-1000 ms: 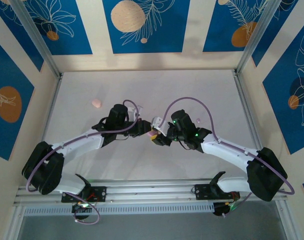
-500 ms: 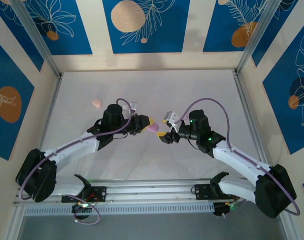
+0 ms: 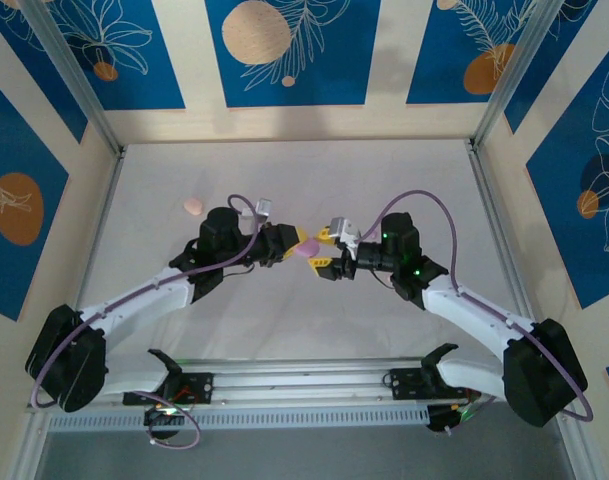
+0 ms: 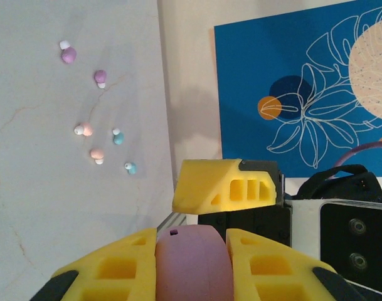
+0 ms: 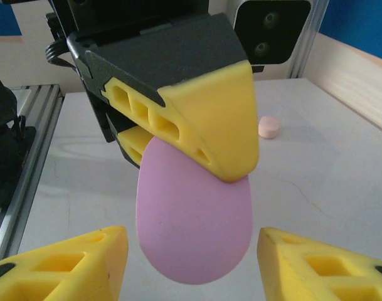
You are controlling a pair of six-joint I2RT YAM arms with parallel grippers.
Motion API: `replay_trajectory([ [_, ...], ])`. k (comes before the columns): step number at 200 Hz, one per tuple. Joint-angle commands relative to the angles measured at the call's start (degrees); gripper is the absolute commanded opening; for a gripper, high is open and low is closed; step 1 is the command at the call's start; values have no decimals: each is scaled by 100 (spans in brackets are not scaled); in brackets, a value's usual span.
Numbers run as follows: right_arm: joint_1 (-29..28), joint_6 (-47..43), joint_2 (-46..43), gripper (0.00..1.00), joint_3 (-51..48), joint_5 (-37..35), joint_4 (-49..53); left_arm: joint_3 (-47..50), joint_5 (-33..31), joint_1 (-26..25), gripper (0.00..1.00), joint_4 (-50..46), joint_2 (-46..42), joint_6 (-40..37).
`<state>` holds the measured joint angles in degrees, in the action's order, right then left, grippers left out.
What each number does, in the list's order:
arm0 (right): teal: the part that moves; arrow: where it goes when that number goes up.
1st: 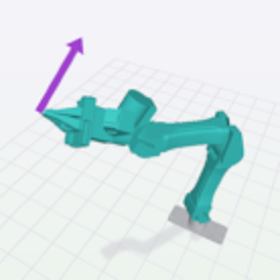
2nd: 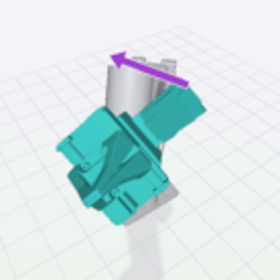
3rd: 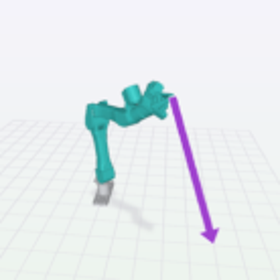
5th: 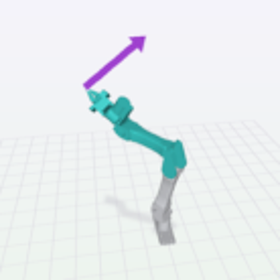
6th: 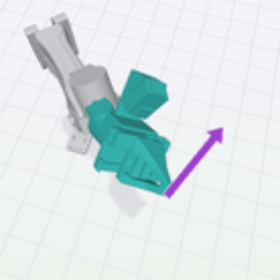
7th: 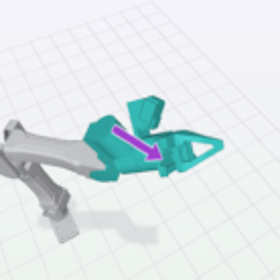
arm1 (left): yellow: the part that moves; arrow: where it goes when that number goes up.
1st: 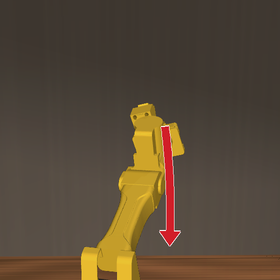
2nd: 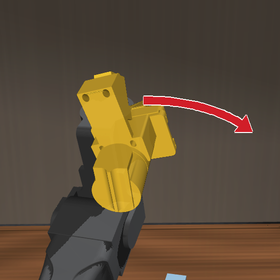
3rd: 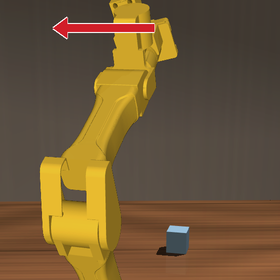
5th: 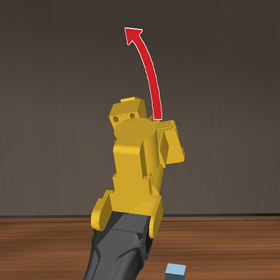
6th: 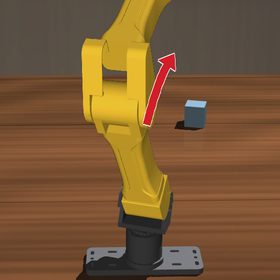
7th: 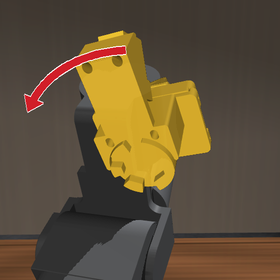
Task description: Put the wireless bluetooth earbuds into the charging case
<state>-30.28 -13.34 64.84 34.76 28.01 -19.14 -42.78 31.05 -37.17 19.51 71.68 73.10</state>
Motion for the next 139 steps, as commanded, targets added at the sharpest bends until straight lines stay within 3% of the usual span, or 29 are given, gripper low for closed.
replay_trajectory([
  [1,49,73,2,57,189,309,-187,16,34,-15,9,132,-165,34],
  [75,40,83,236,55,429,475,-34,-81,233,-27,11,159,-137,-7],
  [107,40,37,300,48,491,459,82,-98,235,-36,12,167,-148,-15],
  [139,40,-124,336,51,535,470,384,-133,263,-29,13,168,-162,-39],
])
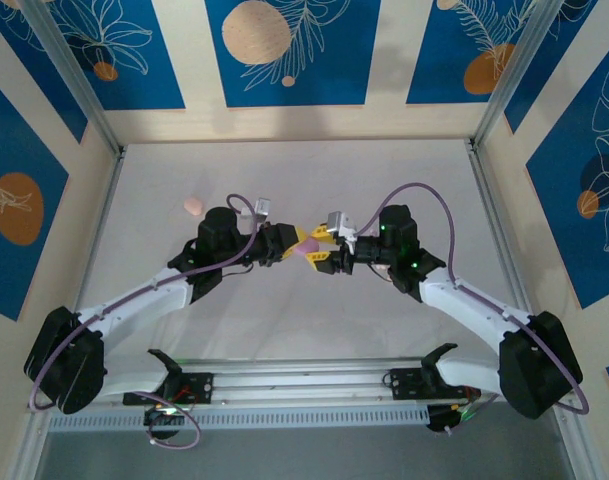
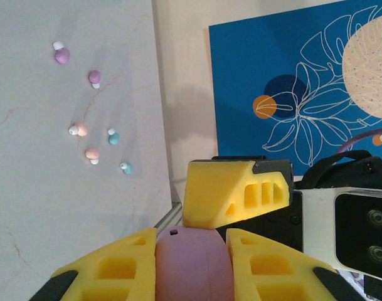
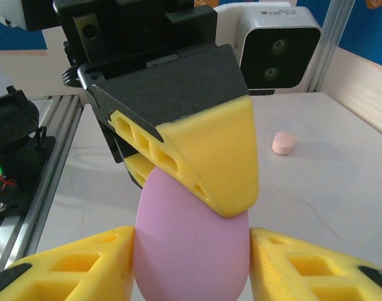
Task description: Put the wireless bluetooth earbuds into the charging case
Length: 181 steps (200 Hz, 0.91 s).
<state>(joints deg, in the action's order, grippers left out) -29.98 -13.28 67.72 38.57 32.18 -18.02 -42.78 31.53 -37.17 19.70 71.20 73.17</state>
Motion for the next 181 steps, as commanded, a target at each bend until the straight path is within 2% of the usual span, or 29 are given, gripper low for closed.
replay_trajectory([
  [1,9,-131,43,51,157,52,273,-133,218,-28,13,148,-110,-47],
  [54,31,-127,65,43,213,20,369,-186,257,-32,15,146,-93,-84],
  [67,44,-86,57,37,234,80,399,-186,274,-34,18,183,-93,-116],
  [78,83,-17,57,36,276,174,466,-186,287,-31,22,260,-105,-186],
  [91,155,114,57,34,346,335,586,-218,312,-33,39,269,-143,-404],
  [107,286,294,74,33,483,682,834,-352,249,-25,56,-131,-258,-1021],
  [122,429,545,99,33,666,1158,1080,-528,17,-25,63,-886,-465,-2051],
  [147,561,675,127,31,974,1827,1531,-528,-186,-24,64,-1302,-789,-3815],
  [181,629,738,127,31,1194,2222,1681,-397,598,-21,62,-915,-849,-5572],
])
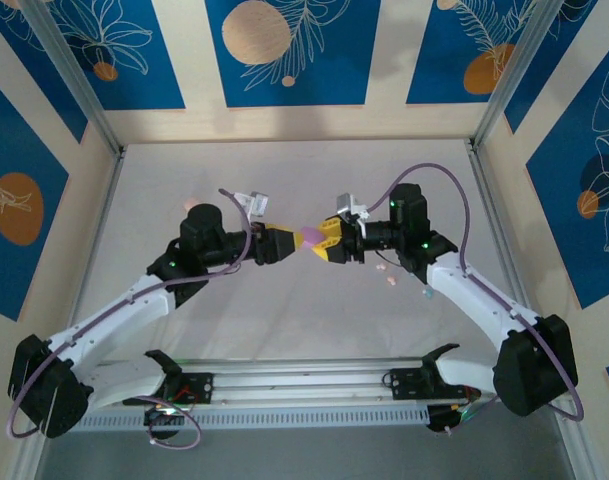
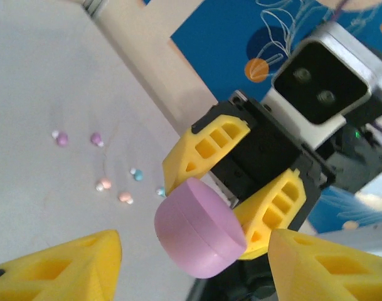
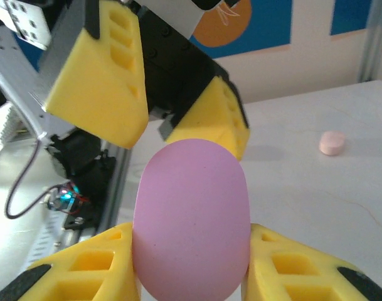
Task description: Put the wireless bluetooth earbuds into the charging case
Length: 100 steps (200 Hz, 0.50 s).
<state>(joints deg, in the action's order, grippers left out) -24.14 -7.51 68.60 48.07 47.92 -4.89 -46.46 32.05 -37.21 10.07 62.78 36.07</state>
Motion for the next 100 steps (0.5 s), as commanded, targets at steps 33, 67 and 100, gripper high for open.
replay_trajectory([
  [33,48,144,26,31,382,756,474,-51,631,-23,61,363,84,-2339],
  [67,41,170,39,32,429,801,457,-189,1063,-23,57,516,312,-2487],
  [100,33,166,48,32,479,776,455,-311,1260,-27,53,432,479,-2508],
])
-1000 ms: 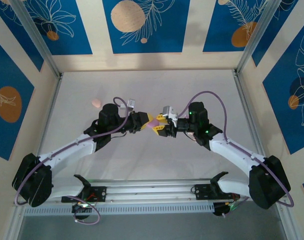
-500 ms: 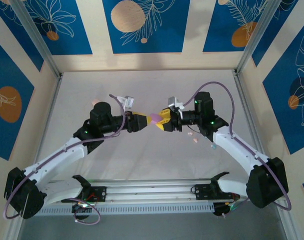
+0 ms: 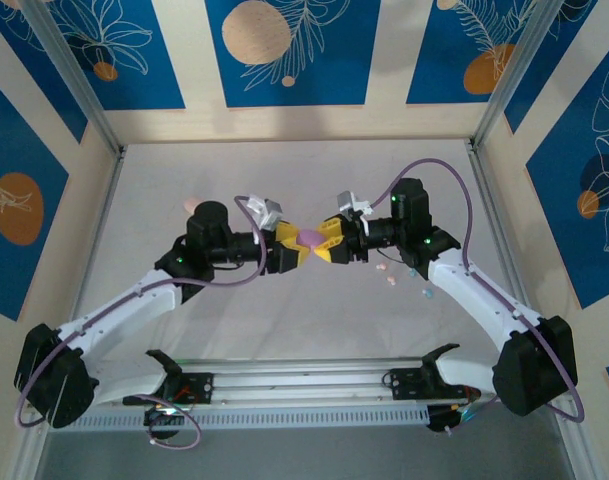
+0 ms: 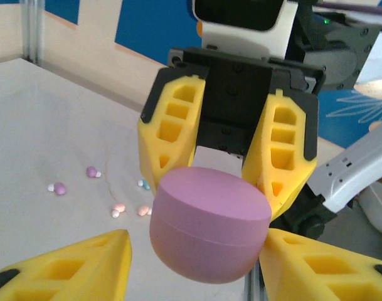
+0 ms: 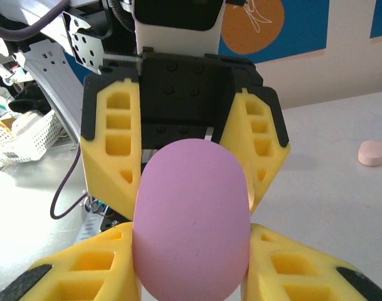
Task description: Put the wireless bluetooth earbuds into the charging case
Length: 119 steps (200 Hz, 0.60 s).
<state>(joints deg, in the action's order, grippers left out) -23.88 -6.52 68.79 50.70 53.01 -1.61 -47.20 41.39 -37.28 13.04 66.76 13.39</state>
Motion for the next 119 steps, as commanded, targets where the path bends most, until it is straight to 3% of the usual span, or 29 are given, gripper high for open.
replay_trajectory([
  [1,6,66,24,32,219,264,126,-233,335,-23,53,136,78,-240],
  [45,-46,72,72,32,278,242,161,-228,281,-46,46,263,91,-229],
  [91,-130,11,112,32,337,164,279,-203,243,-121,47,453,166,-140],
  [119,-169,36,125,32,372,206,268,-197,246,-133,41,478,160,-161],
])
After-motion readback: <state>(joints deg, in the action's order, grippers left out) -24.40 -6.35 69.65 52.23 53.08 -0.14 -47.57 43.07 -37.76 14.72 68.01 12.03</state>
